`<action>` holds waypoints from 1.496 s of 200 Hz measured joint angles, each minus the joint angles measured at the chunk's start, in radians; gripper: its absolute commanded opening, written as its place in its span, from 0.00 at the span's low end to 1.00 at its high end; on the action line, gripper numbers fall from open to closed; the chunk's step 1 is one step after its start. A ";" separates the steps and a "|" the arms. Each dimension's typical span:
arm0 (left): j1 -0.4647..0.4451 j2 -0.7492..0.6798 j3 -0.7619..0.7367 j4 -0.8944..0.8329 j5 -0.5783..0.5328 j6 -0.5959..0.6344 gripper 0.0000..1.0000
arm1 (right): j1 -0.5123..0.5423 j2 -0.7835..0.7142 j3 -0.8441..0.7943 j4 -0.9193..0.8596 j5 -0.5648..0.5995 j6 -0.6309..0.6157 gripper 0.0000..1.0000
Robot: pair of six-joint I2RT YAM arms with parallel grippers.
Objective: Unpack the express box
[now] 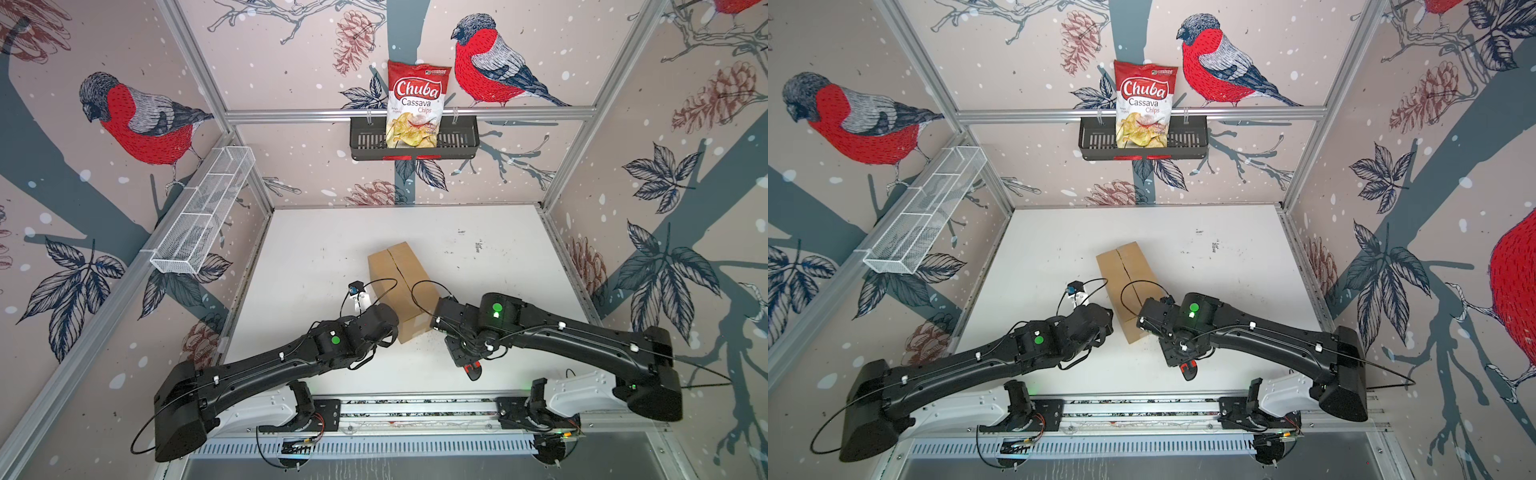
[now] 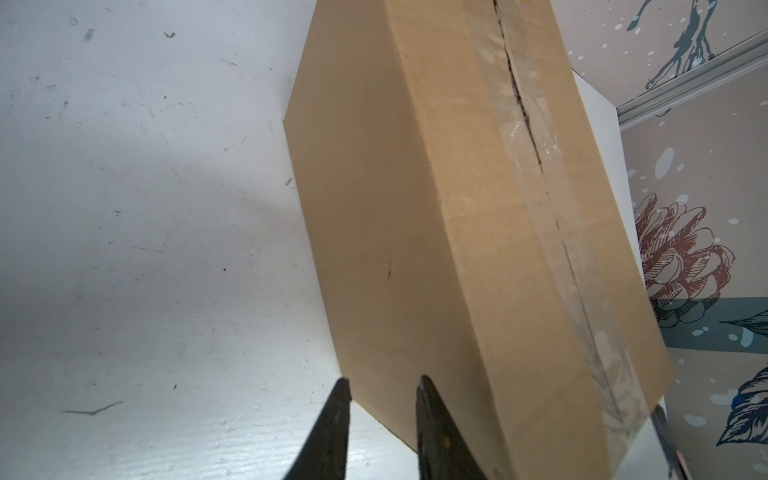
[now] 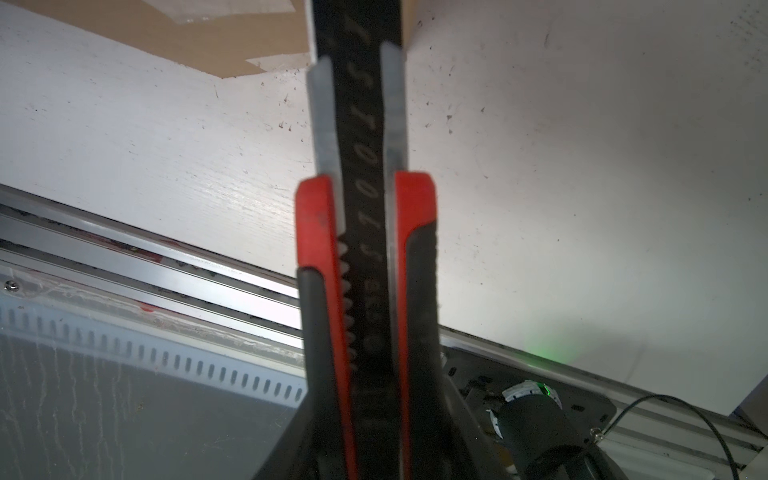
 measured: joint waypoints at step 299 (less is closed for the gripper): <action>-0.001 0.030 -0.011 0.066 0.005 0.000 0.27 | 0.013 -0.001 0.015 -0.009 -0.011 0.001 0.06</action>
